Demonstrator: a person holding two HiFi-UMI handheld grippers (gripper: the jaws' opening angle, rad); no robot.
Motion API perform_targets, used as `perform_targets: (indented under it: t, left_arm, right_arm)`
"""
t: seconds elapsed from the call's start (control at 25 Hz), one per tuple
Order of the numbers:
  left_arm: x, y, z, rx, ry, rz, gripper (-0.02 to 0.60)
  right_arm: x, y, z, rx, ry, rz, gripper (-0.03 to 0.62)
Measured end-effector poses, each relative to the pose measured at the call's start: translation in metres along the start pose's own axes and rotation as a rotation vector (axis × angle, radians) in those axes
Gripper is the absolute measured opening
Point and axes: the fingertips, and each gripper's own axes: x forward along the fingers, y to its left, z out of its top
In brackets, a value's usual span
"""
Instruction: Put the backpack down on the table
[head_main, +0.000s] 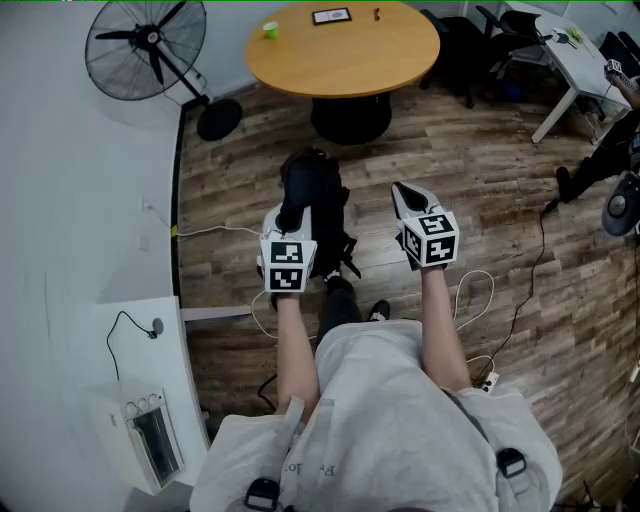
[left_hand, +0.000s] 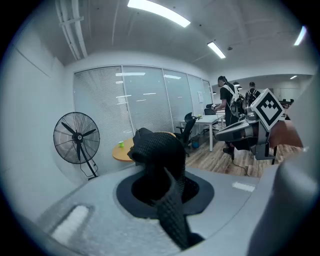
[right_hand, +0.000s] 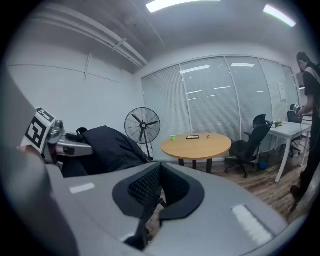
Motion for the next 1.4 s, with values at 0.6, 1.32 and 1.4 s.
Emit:
perform_targets:
  t: [0.6,1.32,1.4]
  left_arm:
    - [0.026,-0.026,0.009,-0.175,-0.051,-0.105,0.044]
    - [0.151,-0.005,0.08,-0.125,-0.082,-0.206,0.044]
    - [0.169,0.003,0.091,-0.129,-0.09,-0.215,0.044]
  right_arm:
    - [0.008,-0.009,-0.002,0.01,0.009,-0.004,0.0]
    - [0.091,-0.1,0.052,0.05,-0.025,-0.071,0.0]
    - [0.108,-0.111,0.059,0.053,-0.02,-0.077,0.0]
